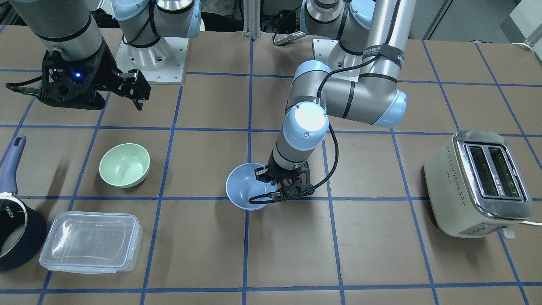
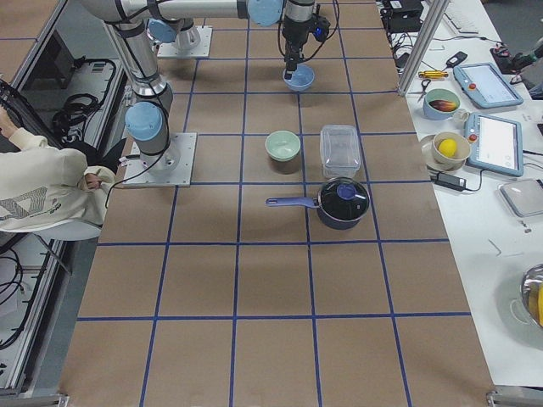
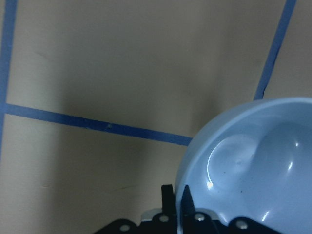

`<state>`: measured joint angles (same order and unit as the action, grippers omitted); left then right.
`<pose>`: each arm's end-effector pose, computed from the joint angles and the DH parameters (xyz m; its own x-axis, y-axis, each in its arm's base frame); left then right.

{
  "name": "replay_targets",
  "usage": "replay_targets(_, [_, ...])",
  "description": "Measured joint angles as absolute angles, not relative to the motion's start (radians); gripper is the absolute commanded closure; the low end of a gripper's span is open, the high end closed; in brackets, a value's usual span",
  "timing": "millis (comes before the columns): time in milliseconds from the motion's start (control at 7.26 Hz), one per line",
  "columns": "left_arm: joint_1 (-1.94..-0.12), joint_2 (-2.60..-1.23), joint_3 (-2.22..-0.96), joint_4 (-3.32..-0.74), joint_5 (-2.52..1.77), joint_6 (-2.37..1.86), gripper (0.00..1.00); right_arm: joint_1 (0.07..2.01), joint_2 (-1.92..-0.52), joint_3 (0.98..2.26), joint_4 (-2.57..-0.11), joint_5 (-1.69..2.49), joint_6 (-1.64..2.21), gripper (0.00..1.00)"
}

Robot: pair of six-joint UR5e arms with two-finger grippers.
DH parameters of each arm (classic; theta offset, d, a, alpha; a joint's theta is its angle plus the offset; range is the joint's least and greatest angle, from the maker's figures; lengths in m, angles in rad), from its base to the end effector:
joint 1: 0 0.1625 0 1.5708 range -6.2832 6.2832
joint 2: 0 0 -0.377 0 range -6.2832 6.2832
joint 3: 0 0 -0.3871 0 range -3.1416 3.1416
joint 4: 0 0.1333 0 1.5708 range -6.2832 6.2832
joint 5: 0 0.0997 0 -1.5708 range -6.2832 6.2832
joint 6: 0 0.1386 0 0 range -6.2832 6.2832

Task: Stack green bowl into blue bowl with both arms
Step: 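Grip the blue bowl rim and slide it toward the table center, then release the blue bowl and raise the left gripper away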

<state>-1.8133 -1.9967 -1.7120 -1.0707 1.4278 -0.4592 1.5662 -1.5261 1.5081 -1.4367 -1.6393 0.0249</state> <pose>-0.2861 -0.5190 0.1543 -0.9695 -0.2245 0.0978 -0.2121 0.9695 0.1230 0.1216 -0.4875 0.3972 -0.9973 0.0214 0.0709 0.0294 0.9930 0.1141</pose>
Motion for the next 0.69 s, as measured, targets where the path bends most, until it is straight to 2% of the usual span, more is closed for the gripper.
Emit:
replay_targets(138, [-1.814, -2.006, -1.712, -1.071, 1.407, -0.459, 1.0, 1.566, -1.525, 1.509, -1.437, -1.64, 0.026, 0.0])
replay_targets(275, [-1.814, -2.013, -1.712, -1.07, 1.397, -0.46, 0.27, 1.566, -1.525, 1.509, -1.437, -1.64, 0.026, 0.0])
replay_targets(551, [-1.815, -2.017, -1.709, -1.069, 1.399, -0.452, 0.0, 1.566, -1.525, 1.511, -1.438, -1.64, 0.027, 0.0])
replay_targets(688, [-1.814, -2.012, -1.7, -1.07, 1.404, -0.447, 0.0, 1.566, -1.524, 1.513, -1.44, -1.64, 0.027, 0.0])
